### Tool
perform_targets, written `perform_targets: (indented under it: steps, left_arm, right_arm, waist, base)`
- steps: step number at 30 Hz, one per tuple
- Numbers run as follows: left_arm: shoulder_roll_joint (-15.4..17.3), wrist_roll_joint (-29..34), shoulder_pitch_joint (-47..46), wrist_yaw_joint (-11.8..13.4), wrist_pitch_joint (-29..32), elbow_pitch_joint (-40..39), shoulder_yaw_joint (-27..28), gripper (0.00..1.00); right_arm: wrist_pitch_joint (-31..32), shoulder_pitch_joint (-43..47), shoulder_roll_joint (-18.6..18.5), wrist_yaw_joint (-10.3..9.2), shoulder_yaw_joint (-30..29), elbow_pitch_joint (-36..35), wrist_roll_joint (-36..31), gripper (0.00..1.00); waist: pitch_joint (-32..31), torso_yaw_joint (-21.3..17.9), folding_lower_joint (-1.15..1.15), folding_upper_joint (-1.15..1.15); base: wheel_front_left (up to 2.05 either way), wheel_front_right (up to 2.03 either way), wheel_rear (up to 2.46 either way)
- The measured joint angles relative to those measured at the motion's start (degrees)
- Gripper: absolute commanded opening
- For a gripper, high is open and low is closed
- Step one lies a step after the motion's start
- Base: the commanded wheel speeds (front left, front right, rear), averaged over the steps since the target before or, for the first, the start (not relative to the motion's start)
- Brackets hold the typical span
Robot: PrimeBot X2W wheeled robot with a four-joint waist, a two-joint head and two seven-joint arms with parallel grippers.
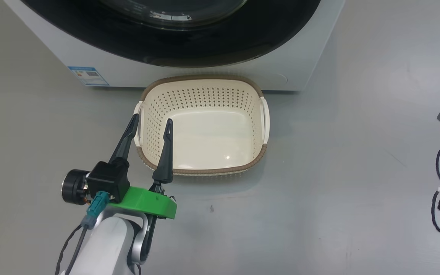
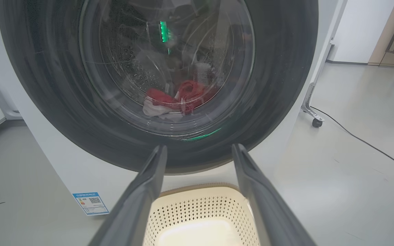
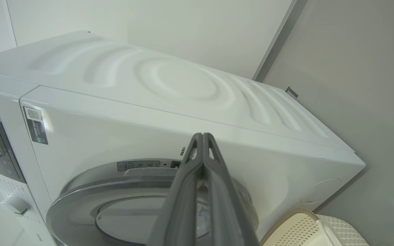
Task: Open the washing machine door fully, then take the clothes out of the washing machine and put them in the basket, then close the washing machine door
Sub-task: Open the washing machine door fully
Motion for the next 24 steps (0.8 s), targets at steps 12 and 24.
perform_targets:
  steps: [12,24]
  left_arm:
    - [-0.05,-1.96,-1.03,0.01,0.0,-1.18,-1.14,1.0]
    - [-0.22,-2.35,-1.91,0.01,0.0,-2.64,-2.86,1.0]
  right_arm:
    - [12.28,-11.15,-5.6,-3.49,0.62,0.57,6.34,0.0]
    - [20.69,-21.59,-9.28,-7.88,5.5,0.58,6.95,0.0]
  waist:
    - [4.91,4.69,0.0,0.0]
    - [8.42,9.65,0.0,0.0]
  base:
    - [0.0,0.0,0.0]
    - [0.0,0.0,0.0]
